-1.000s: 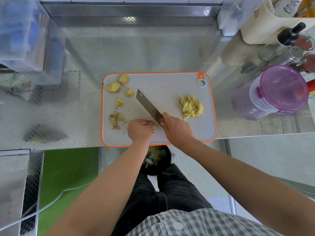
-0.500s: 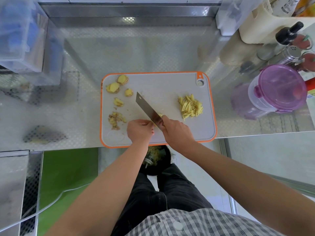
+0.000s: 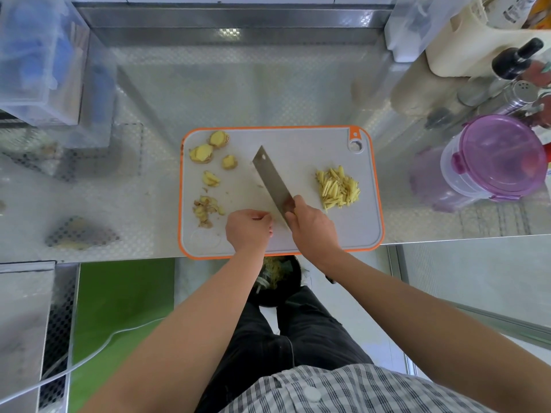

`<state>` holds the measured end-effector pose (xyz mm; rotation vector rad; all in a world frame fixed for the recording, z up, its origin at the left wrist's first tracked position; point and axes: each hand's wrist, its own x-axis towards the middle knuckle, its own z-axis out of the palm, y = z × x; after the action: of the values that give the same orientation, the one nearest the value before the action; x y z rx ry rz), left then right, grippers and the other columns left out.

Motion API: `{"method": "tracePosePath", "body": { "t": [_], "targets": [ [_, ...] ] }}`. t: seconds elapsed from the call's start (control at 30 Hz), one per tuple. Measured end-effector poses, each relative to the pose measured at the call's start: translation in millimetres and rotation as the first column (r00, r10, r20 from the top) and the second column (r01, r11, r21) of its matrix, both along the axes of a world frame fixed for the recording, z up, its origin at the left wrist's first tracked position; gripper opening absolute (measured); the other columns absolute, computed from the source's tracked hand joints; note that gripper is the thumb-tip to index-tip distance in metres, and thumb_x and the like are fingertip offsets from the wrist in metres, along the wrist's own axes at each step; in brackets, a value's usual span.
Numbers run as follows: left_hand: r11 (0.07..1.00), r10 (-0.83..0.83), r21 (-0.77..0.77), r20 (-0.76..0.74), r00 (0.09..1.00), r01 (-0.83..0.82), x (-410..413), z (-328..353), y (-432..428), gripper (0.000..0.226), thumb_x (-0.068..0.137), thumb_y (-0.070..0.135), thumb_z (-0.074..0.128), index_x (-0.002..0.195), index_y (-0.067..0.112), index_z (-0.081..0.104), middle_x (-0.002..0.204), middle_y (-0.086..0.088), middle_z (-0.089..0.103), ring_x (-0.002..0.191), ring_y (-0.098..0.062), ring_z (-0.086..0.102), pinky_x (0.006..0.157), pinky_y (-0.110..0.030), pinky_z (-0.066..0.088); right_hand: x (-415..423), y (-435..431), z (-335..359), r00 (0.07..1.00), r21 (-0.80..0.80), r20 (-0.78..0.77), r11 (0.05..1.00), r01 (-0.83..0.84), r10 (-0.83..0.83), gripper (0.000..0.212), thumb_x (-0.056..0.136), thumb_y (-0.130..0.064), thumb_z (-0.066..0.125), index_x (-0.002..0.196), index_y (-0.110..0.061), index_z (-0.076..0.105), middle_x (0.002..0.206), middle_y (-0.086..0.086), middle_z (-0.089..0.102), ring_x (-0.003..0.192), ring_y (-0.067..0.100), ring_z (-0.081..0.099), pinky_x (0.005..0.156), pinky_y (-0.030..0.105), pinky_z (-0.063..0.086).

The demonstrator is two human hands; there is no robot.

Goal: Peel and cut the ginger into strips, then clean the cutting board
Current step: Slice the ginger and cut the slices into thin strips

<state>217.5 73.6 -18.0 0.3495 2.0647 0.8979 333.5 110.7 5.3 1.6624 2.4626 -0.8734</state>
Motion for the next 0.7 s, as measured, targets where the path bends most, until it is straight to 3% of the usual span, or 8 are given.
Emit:
{"method": "tracePosePath", "body": {
  "t": [0.2, 0.37, 0.5, 0.6, 0.7],
  "targets": [
    [0.996, -0.070, 0.041, -0.112, 0.991, 0.075, -6.8, -3.7, -7.5, 0.014, 0.084, 0.016, 0.063, 0.072, 0.021, 0.068, 0.060, -0.004, 0.069, 0.057, -0.019, 0.068, 0.071, -0.039, 0.059, 3.7, -1.5, 10.5, 0.996, -0.039, -0.086, 0.999, -0.028, 0.024, 0.013, 0.100, -0.024, 0.039, 0.093, -0.015, 0.033, 0.062, 0.000, 0.040, 0.061, 0.029, 0.042, 0.055, 0.033, 0.033],
    [0.987, -0.157, -0.058, -0.289, 0.944, 0.147, -11.9, -7.9, -11.0, 0.017, 0.084, 0.021, 0.055, 0.087, 0.015, 0.070, 0.076, -0.004, 0.071, 0.077, -0.024, 0.068, 0.077, -0.039, 0.053, -1.6, -16.2, 5.2, 0.994, -0.079, -0.004, 0.991, -0.105, 0.105, 0.016, 0.100, -0.024, 0.037, 0.105, -0.009, 0.040, 0.075, 0.008, 0.048, 0.064, 0.028, 0.044, 0.058, 0.033, 0.032],
    [0.981, -0.195, -0.045, -0.315, 0.929, 0.191, -8.7, -4.3, -8.6, 0.013, 0.087, 0.019, 0.056, 0.089, 0.015, 0.068, 0.081, 0.003, 0.069, 0.077, -0.018, 0.064, 0.076, -0.033, 0.049, 12.5, -0.5, 3.8, 1.000, -0.035, -0.001, 0.999, 0.012, -0.012, 0.014, 0.100, -0.022, 0.038, 0.105, -0.009, 0.040, 0.077, 0.007, 0.050, 0.068, 0.030, 0.051, 0.059, 0.035, 0.037],
    [0.966, -0.252, -0.051, -0.380, 0.890, 0.252, -5.3, -0.5, -7.2, 0.013, 0.089, 0.015, 0.056, 0.095, 0.012, 0.067, 0.083, 0.006, 0.060, 0.078, -0.012, 0.053, 0.070, -0.024, 0.037, 21.8, 10.6, 6.2, 0.991, -0.025, -0.007, 0.991, 0.134, -0.134, 0.012, 0.100, -0.021, 0.038, 0.103, -0.010, 0.039, 0.073, 0.006, 0.049, 0.067, 0.029, 0.049, 0.059, 0.034, 0.037],
    [0.952, -0.289, -0.027, -0.413, 0.864, 0.305, -0.3, -1.9, -4.6, 0.012, 0.090, 0.016, 0.056, 0.097, 0.011, 0.066, 0.083, 0.004, 0.061, 0.078, -0.014, 0.054, 0.070, -0.022, 0.035, 15.9, 2.1, 10.0, 1.000, -0.067, -0.021, 0.998, 0.021, -0.023, 0.021, 0.100, -0.023, 0.040, 0.117, -0.011, 0.043, 0.078, 0.008, 0.051, 0.069, 0.028, 0.047, 0.061, 0.033, 0.034]
  ]
}}
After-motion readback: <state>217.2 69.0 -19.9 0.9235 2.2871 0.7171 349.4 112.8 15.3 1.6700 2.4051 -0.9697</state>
